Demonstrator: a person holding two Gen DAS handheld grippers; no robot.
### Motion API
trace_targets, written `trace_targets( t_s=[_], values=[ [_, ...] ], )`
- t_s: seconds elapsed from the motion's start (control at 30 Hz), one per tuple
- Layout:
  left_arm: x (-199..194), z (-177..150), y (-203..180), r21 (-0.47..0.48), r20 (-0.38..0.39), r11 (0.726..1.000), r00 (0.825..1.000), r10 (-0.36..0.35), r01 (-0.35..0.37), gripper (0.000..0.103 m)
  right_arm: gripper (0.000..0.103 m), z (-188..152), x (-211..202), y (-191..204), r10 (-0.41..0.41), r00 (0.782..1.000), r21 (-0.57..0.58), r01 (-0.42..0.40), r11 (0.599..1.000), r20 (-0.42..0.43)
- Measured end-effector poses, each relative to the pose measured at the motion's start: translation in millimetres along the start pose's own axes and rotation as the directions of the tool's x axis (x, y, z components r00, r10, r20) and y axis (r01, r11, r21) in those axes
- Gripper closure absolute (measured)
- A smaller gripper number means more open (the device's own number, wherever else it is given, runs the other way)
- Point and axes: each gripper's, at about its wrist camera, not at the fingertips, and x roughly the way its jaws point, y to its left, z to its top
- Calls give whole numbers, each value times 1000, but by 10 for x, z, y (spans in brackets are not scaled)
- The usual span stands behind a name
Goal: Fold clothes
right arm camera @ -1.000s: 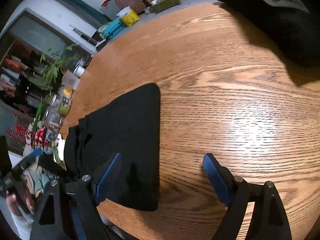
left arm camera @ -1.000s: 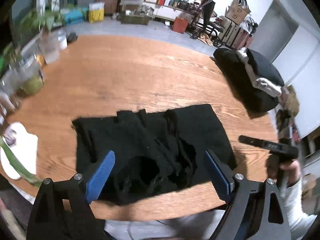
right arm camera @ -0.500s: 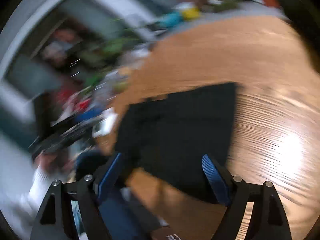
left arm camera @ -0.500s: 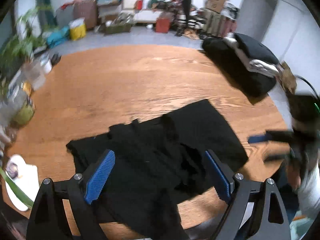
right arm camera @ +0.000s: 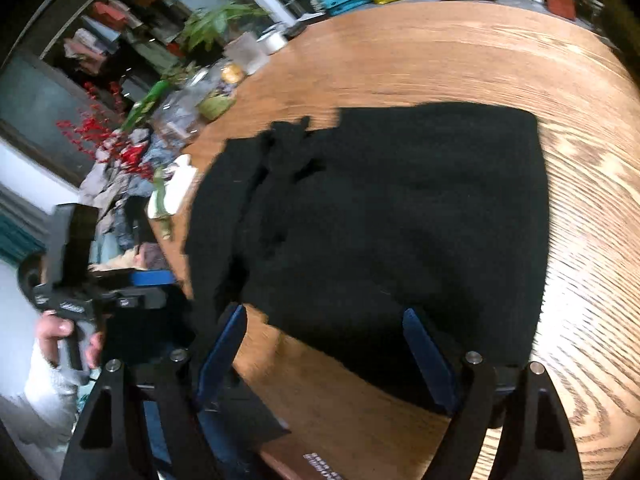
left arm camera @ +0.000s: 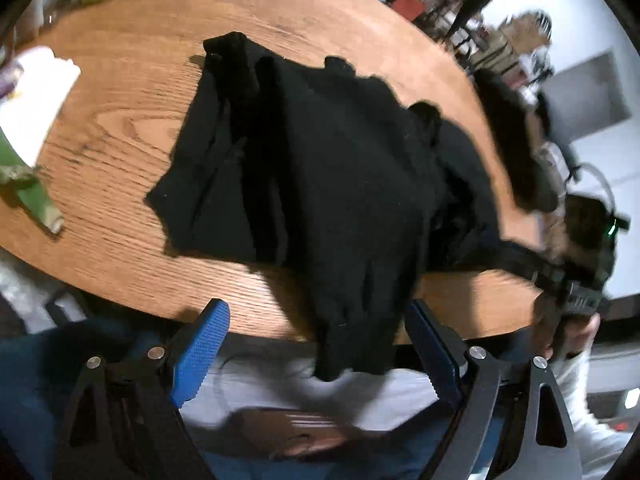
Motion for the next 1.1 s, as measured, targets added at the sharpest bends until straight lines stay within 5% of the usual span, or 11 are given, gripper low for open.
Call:
trace_targets(
  t_s=[0.1,0.17,0.23,0.33,0.6,0.63,0.73,0.97,1.1],
  values=[
    [-24,66,10,-4,6,998,998,-68,68,18,31,30,95,186,121,991,0,-121,993,-65],
    [19,98,-14,19,-5,998,998,-66,66,20,80,40,186,297,145,984,-4,-146,989,-106],
    [75,80,-50,52,-23,996,998,-65,66,20,80,41,278,380,127,983,-20,-131,991,-134],
    [91,53,-85,93,-45,994,997,-59,63,19,64,74,388,449,140,978,-14,-144,990,-156],
    [105,-31,-100,144,-99,986,993,-66,80,19,55,285,658,563,95,970,-19,-102,995,-223],
    [100,-46,-74,144,-104,986,992,-65,80,19,58,303,681,581,78,969,-30,-88,996,-236],
    [78,-53,-32,139,-111,986,991,-72,87,19,99,367,666,646,53,965,-58,-70,996,-256],
    [-18,59,-125,166,-104,975,985,-134,150,19,99,830,146,909,94,990,-163,-111,980,-109],
    [-25,125,-240,153,-122,953,962,-246,263,19,99,991,24,925,79,996,-237,-86,968,-42]
  ],
)
